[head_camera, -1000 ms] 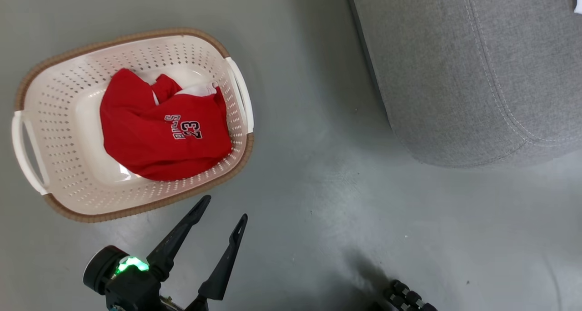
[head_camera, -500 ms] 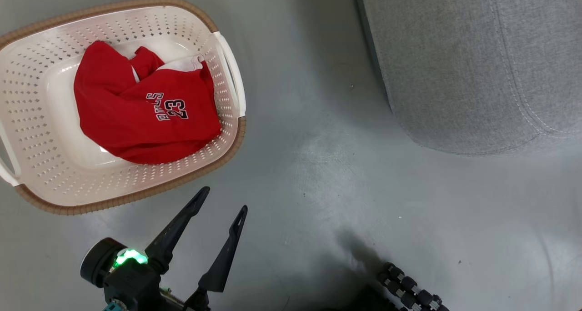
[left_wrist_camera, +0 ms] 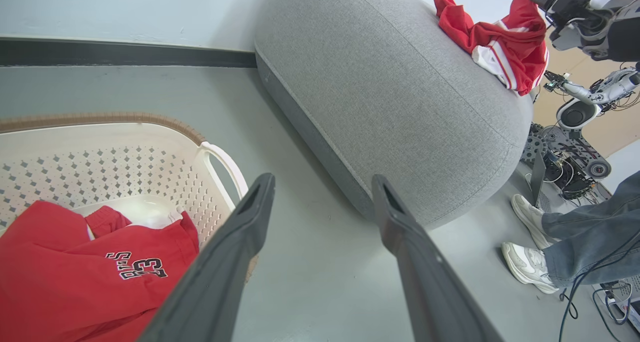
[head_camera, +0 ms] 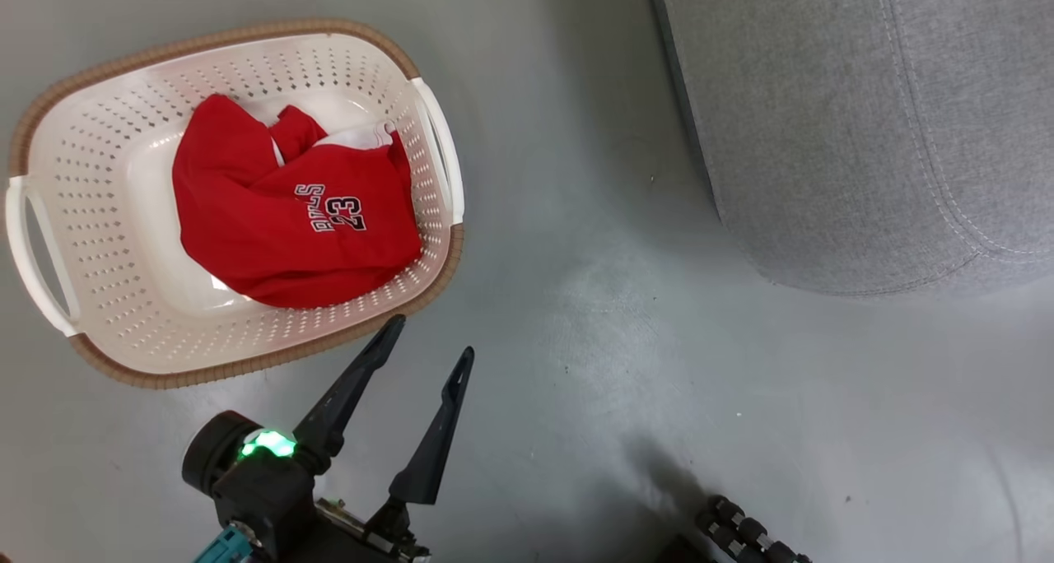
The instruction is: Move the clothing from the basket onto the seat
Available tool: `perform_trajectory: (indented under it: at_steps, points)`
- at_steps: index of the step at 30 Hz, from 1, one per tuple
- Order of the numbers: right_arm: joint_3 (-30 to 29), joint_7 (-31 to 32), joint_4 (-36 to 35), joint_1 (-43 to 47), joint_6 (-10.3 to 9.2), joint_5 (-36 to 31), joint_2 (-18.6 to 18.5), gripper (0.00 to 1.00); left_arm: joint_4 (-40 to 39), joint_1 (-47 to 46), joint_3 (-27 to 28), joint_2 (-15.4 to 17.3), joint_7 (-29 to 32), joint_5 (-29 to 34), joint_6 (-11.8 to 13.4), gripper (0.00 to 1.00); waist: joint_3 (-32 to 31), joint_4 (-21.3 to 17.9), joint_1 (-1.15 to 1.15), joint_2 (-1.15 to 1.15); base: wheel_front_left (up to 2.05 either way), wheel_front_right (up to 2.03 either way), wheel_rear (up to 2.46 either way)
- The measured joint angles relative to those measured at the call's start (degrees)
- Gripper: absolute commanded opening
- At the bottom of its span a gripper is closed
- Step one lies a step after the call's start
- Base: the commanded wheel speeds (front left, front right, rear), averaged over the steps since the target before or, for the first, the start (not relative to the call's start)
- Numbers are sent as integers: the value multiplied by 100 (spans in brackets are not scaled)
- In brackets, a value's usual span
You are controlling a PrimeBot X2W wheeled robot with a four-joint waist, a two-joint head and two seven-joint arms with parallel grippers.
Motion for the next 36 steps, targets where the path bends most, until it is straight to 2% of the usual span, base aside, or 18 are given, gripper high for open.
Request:
perform_trajectory:
  at_steps: [9,22,28,33,36]
  points:
    - [240,-1,-468,429,48,-301,120,100,380,-135,-103,-339,-192,-78,-51,100,-364,41,0,0,0,0,0]
    - [631,0,-2136,2056,67,-648,762,100,1250,-219,160,-1011,-399,-510,-29,100,-1225,197,-2,-1,0,0,0]
    - [822,0,-2921,3067,67,-656,1042,100,1731,-295,405,-1332,-450,-706,13,100,-1725,505,-2,-1,0,0,0]
    - [1063,0,-3138,3784,68,-600,1378,100,2050,-322,601,-1457,-453,-734,109,100,-2059,841,-2,-1,0,0,0]
    - [1074,0,-3215,4050,68,-557,1441,100,2251,-322,664,-1461,-453,-713,144,100,-2273,1055,-2,-1,0,0,0]
